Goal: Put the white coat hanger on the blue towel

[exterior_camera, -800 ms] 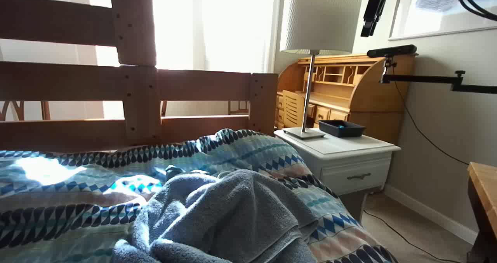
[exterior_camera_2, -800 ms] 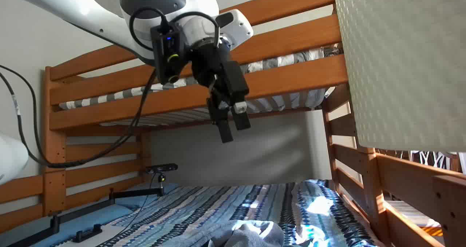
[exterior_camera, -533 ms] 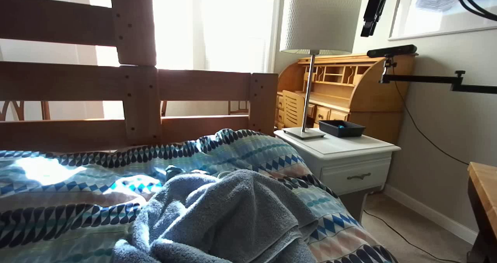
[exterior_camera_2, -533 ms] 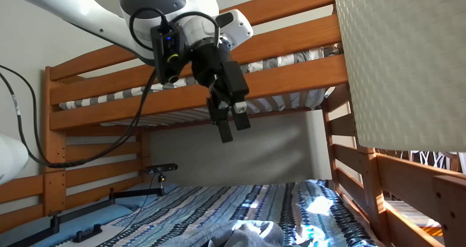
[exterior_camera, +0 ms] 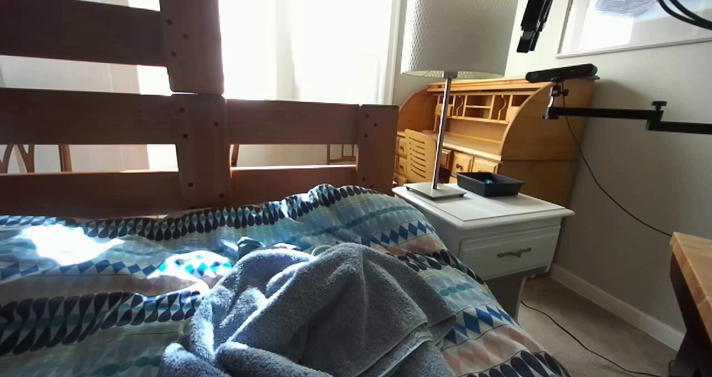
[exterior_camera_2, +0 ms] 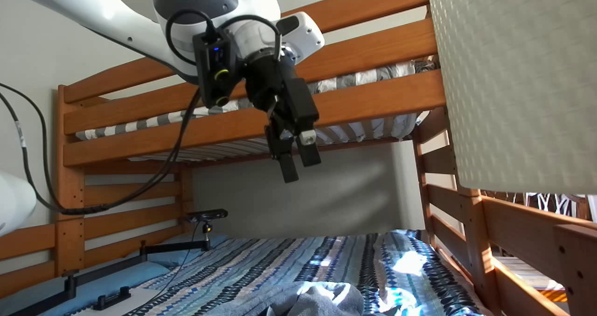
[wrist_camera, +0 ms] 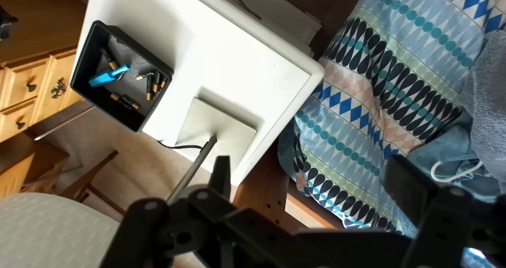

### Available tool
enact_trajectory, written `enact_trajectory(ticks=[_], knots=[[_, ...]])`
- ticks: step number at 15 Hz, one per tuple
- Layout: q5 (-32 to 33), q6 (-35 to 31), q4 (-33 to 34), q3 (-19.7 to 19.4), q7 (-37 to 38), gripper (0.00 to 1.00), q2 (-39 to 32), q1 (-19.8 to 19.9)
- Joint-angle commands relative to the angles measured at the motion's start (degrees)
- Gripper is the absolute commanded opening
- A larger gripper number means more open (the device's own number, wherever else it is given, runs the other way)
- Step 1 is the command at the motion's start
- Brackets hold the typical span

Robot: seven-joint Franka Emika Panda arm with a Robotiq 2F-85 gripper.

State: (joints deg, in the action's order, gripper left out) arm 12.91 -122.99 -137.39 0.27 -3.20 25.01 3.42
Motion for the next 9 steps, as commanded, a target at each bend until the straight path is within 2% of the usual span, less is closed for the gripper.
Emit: enact_trajectory(ticks=[1, 5, 9], knots=[[0.0, 0.0, 0.5, 0.9, 1.5, 1.0, -0.8, -1.1], [-1.5, 2.6, 2.8, 4.7, 5.2, 1.0, -2.8, -4.0], [-1.9, 2.0, 5.8, 7.9, 7.9, 1.0, -5.2, -7.0]])
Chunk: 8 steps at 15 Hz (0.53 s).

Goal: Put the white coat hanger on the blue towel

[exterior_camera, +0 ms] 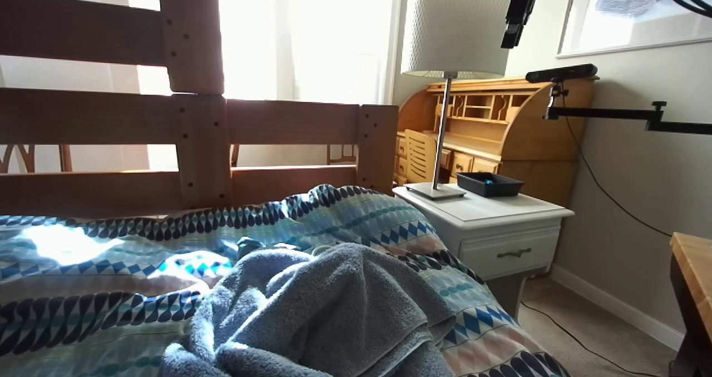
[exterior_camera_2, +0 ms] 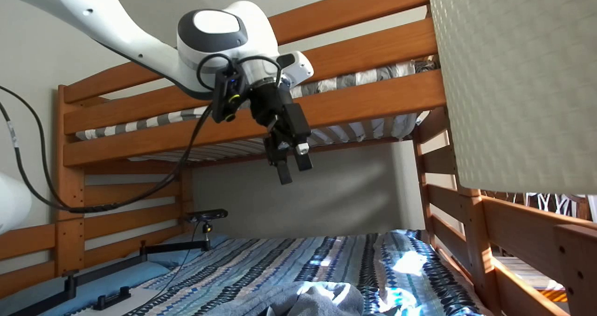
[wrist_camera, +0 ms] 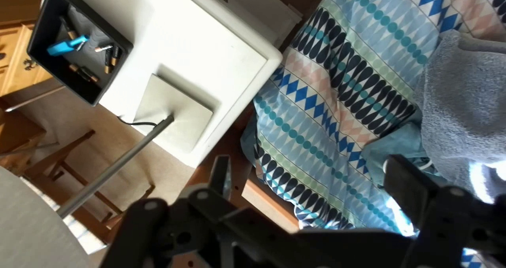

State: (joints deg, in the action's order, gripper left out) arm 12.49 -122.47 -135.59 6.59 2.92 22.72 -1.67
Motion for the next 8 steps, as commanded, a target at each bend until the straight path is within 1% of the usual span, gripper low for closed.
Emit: enact_trajectory(ticks=[1, 5, 8], knots=[[-1.4, 1.0, 5.1, 2.3, 2.3, 1.0, -3.7, -2.5], [-1.4, 0.8, 11.1, 4.5, 3.2, 1.0, -8.0, -4.6], [-4.2, 1.6, 15.8, 4.7, 1.2, 1.0, -12.0, -6.5]])
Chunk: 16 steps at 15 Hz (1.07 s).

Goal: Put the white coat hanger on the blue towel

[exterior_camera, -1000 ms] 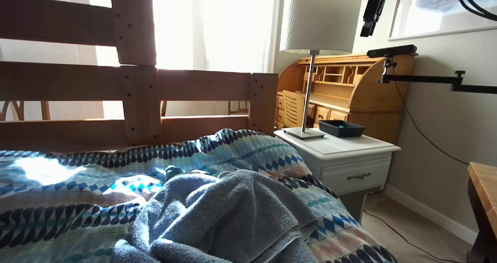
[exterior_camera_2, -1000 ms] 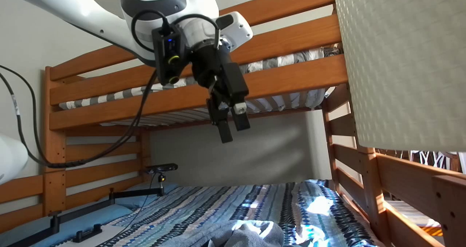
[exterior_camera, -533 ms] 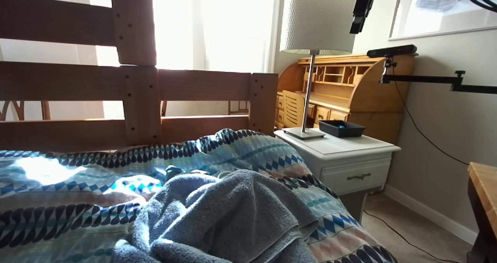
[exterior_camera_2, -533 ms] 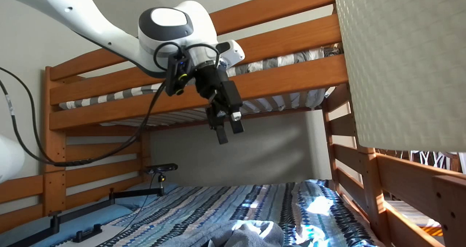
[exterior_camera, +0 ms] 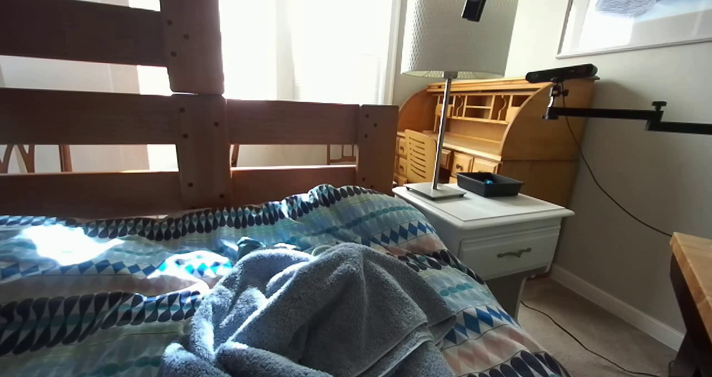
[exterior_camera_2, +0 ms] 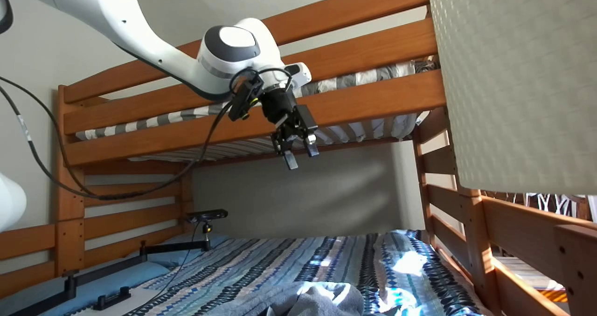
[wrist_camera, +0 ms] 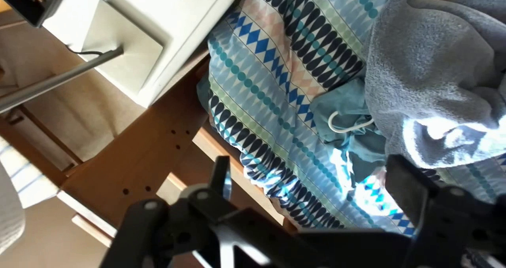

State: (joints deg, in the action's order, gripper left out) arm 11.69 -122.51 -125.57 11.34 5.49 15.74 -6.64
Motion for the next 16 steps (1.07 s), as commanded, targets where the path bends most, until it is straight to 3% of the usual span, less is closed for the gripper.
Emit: enact_trajectory(ticks=[1, 6, 7, 13, 16], knots=[[-5.3, 1.2, 7.4, -0.4, -3.1, 1.0, -6.7, -2.2], [-9.3, 2.8, 13.4, -0.3, -7.2, 1.0, -12.0, -3.5], [-6.9, 0.4, 9.6, -0.1, -4.5, 1.0, -9.3, -3.1], [-7.4, 1.4, 12.0, -0.2, -5.6, 1.0, -11.4, -3.4], [-8.7, -3.5, 10.2, -0.5, -5.5, 1.0, -12.8, -3.2]])
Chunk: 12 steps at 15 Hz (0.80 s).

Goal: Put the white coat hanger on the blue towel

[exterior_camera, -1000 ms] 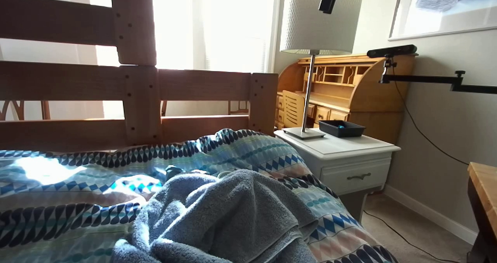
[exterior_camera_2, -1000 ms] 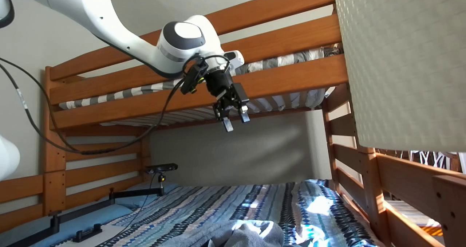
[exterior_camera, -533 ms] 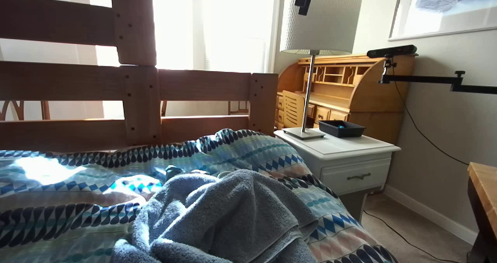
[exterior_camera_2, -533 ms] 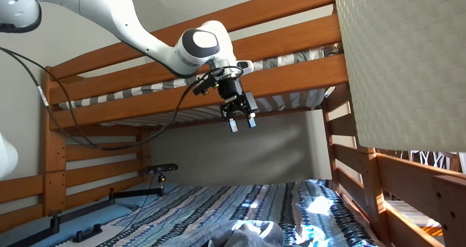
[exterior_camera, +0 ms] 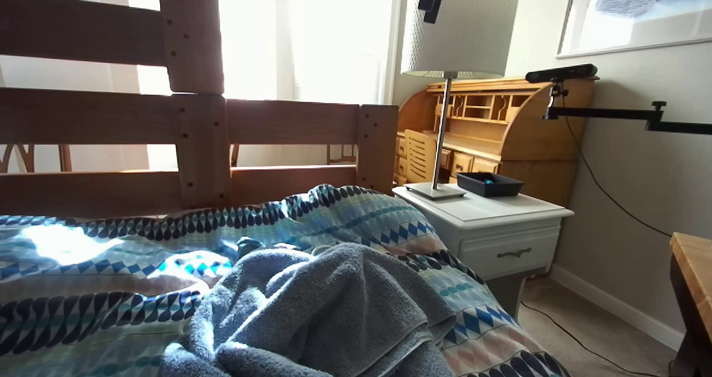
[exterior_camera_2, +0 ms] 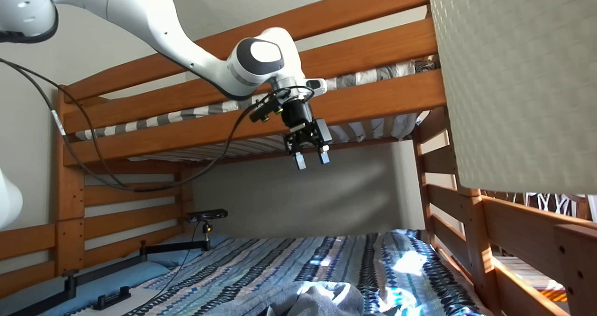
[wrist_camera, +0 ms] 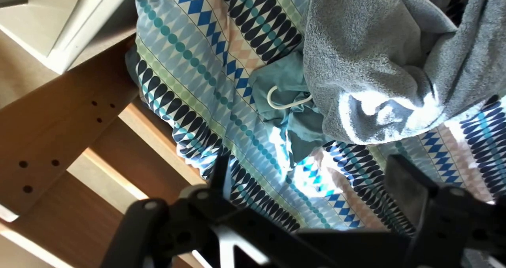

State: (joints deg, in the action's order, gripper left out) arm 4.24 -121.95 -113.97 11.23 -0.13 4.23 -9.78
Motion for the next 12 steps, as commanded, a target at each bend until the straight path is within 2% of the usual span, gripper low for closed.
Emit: enact_trajectory(ticks=[1, 2, 7, 12], knots=[[-1.0, -6.7, -2.3, -0.4, 0.5, 1.0, -2.1, -0.1], [-0.2, -11.0, -3.4, -0.4, 1.3, 1.0, -2.9, -0.1], [-0.6, -21.4, -7.3, -0.7, 2.0, 1.0, -7.5, 0.0], [-1.8, -27.5, -10.9, -1.0, 0.8, 1.0, -11.9, -0.1]])
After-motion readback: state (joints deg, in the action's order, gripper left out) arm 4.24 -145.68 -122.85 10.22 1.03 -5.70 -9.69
